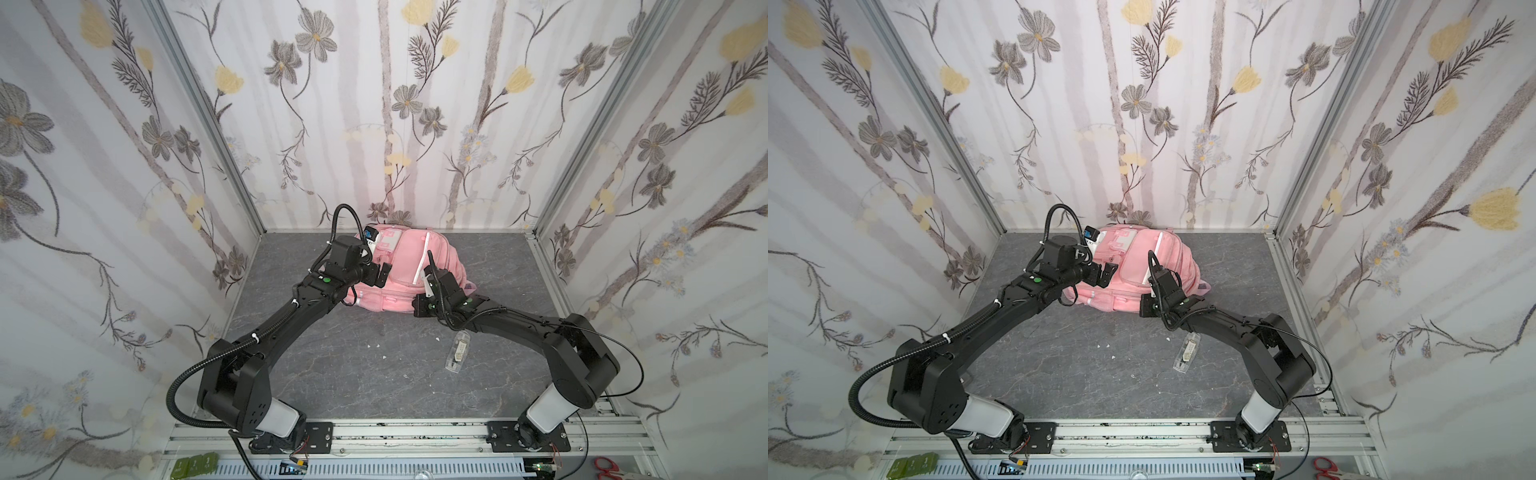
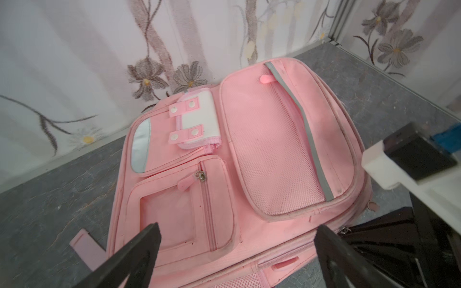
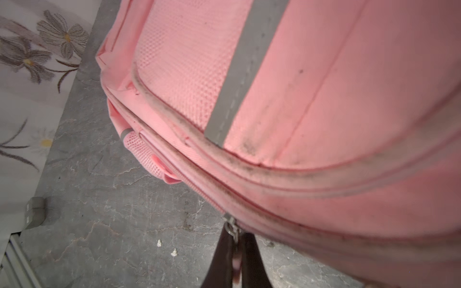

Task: Pack books, pencil case, and school supplies into a backpack
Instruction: Zip the student bag at the top-center of the table.

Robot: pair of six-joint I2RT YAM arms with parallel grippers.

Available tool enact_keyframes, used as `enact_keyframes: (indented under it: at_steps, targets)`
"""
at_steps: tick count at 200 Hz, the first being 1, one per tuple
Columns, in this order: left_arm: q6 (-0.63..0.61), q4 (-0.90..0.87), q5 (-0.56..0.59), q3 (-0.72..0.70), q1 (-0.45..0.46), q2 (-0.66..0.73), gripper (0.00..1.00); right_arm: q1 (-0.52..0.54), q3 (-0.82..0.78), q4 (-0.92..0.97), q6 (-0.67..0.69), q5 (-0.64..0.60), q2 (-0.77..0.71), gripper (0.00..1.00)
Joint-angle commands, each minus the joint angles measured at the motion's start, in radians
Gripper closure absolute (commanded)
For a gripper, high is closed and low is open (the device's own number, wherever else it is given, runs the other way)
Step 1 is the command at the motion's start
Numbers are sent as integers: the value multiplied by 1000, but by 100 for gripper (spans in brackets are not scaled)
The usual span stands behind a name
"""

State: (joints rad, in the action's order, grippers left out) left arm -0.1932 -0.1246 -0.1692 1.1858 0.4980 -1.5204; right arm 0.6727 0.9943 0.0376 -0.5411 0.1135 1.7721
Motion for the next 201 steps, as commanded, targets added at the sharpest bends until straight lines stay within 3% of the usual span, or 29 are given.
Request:
enact_keyframes:
  at_steps: [1, 17, 54, 90, 123, 153, 171, 180, 201]
  targets:
    - [-227, -30, -151, 26, 37, -46, 2, -6, 7, -9, 70, 92, -33, 100]
    - [-316, -38, -182, 28, 75, -78, 2, -16, 26, 22, 100, 118, -46, 100]
    - [-317, -12, -268, 25, 88, -123, 10, -43, 66, 87, 188, 189, -72, 100]
    - [-351, -17, -244, 22, 89, -180, 16, -60, 121, 176, 274, 272, -88, 100]
    - [-423, -126, -274, 68, 88, -212, 20, -77, 187, 268, 323, 302, -74, 100]
    - [-436, -132, -263, 76, 87, -235, 50, -82, 198, 282, 329, 329, -81, 100]
    - [-420, -124, -226, 86, 88, -241, 87, -87, 198, 301, 328, 321, -86, 100]
    - [-420, -127, -209, 90, 88, -237, 99, -97, 199, 318, 324, 304, -89, 100]
    - [-450, -118, -164, 66, 88, -201, 100, -151, 184, 340, 296, 292, -101, 100]
